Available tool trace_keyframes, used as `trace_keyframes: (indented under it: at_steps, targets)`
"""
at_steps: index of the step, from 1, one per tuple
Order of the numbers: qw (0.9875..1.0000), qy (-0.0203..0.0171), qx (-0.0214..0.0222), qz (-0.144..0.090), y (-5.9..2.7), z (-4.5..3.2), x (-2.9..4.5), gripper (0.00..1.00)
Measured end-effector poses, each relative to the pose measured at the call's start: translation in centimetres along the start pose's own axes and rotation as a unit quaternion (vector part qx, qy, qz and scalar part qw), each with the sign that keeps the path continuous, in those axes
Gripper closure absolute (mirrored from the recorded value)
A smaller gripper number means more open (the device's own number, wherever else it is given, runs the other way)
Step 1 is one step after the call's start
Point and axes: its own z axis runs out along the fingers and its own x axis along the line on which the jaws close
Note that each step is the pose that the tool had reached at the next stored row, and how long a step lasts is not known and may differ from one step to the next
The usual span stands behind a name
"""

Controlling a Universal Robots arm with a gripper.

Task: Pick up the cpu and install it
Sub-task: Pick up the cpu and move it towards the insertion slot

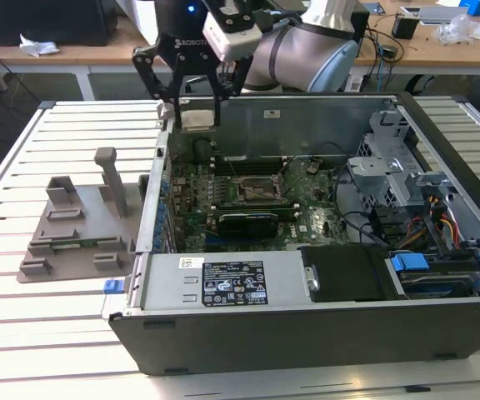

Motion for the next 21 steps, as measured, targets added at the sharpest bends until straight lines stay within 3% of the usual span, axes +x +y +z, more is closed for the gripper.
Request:
trace_keyframes:
  at_steps: [3,4,7,11,18,21]
  targets:
    - [1.0000,0.0009,0.0003,0.000,0.42,0.86,-2.15,0.45]
    - [1.0000,0.0014,0.0003,0.000,0.63,1.26,-3.22,0.45]
    - [1.0000,0.0021,0.0007,0.000,0.95,1.99,-4.81,0.45]
    - [1.0000,0.0023,0.0012,0.000,1.17,2.96,-5.96,0.45]
    - [1.0000,0.0024,0.0022,0.000,1.37,4.54,-7.26,0.45]
    - [1.0000,0.0024,0.0028,0.000,1.48,5.57,-7.95,0.45]
